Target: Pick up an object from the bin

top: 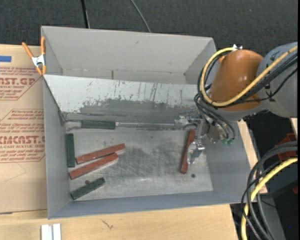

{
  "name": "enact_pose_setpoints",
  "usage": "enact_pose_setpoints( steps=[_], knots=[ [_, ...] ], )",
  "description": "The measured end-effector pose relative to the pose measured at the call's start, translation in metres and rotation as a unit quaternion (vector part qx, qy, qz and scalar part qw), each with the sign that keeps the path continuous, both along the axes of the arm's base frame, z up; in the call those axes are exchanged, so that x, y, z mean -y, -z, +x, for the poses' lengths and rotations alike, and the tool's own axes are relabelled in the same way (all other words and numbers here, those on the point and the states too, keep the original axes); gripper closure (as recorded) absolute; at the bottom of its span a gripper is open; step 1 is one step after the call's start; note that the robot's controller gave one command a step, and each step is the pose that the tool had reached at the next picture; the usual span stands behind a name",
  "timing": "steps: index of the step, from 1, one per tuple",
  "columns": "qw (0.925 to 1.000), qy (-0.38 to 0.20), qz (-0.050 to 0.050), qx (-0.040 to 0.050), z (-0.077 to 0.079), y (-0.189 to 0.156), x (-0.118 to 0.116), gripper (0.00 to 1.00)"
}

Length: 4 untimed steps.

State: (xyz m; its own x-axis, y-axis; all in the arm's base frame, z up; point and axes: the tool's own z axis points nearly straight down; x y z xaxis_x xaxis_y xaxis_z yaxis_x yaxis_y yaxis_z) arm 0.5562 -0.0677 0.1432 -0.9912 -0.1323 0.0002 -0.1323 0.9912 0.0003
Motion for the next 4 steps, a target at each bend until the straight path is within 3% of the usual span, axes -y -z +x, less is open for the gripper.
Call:
enact_pose_setpoints(
  steps=[1,2,3,4],
  knots=[
    [0.9999,-0.010,0.000,0.0029,-0.017,0.054,0.036,0.00],
    [0.9910,-0.134,-0.001,-0.0005,-0.001,0.071,0.035,1.00],
    [0.9910,-0.134,-0.001,-0.0003,-0.001,0.071,0.035,1.00],
    [0.9852,-0.172,0.000,0.0023,0.000,-0.083,0.026,1.00]
  ],
)
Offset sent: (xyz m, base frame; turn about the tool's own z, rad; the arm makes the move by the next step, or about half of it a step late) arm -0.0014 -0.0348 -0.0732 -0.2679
